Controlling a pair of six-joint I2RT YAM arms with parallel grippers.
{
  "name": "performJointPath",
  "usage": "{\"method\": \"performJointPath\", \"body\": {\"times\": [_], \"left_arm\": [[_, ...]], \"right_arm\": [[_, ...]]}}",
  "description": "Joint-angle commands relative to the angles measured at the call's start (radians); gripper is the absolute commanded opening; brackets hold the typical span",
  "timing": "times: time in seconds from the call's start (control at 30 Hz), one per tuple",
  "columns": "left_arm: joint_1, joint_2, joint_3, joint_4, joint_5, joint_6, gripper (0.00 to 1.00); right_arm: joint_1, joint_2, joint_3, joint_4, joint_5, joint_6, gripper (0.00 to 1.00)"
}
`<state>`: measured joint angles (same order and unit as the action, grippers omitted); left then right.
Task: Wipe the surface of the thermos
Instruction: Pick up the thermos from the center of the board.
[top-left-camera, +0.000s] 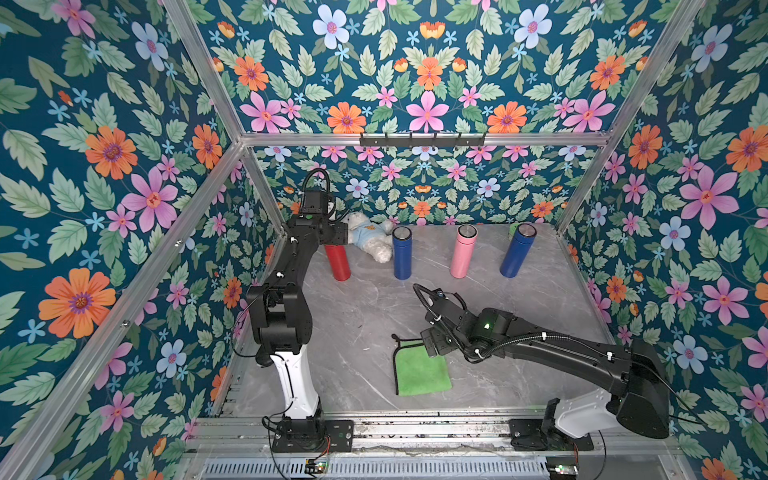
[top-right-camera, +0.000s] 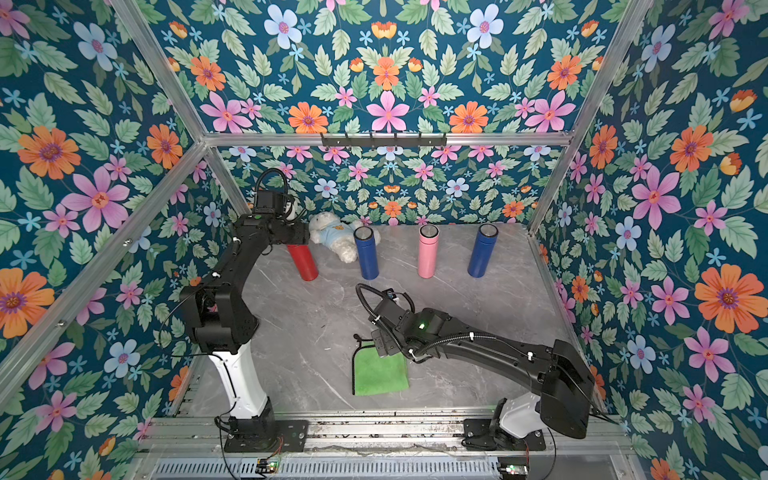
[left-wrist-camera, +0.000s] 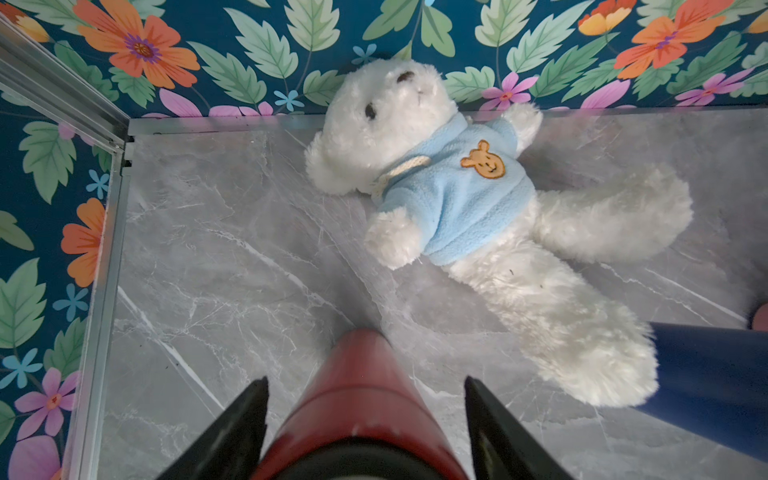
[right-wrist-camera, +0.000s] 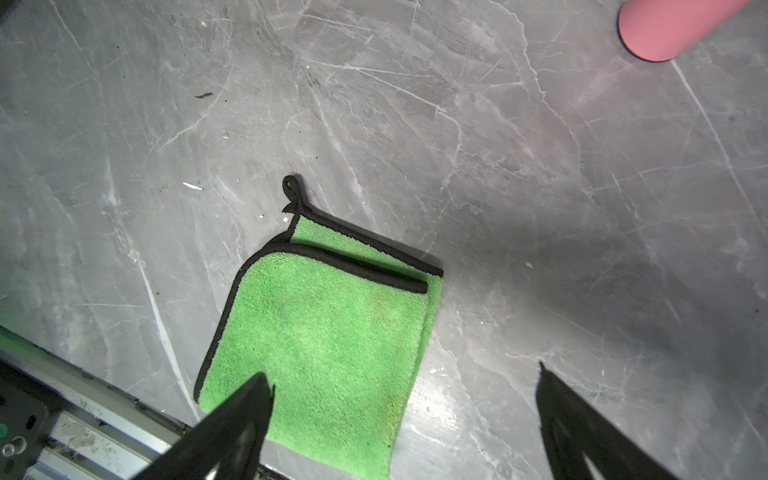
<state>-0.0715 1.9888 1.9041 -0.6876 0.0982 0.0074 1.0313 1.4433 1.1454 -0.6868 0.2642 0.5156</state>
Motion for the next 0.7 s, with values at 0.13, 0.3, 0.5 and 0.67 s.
{"method": "performJointPath", "body": {"times": [0.13, 0.3, 0.5, 0.67], "left_arm": [[0.001, -0.005, 0.007, -0.026, -0.013, 0.018, 0.85], [0.001, -0.003, 0.02, -0.064, -0.031, 0.023, 0.84], [0.001, 0.022, 0.052, -0.113, -0.034, 0.032, 0.78], [0.001, 0.037, 0.061, -0.127, -0.037, 0.033, 0.78]], "right_arm": [[0.002, 0.005, -0.001, -0.008, -0.004, 0.007, 0.99], [0.004, 0.003, -0.006, -0.01, -0.005, 0.008, 0.99], [0.003, -0.001, -0.01, -0.008, -0.002, 0.011, 0.99], [0.003, -0.003, -0.013, -0.008, -0.003, 0.012, 0.99]]}}
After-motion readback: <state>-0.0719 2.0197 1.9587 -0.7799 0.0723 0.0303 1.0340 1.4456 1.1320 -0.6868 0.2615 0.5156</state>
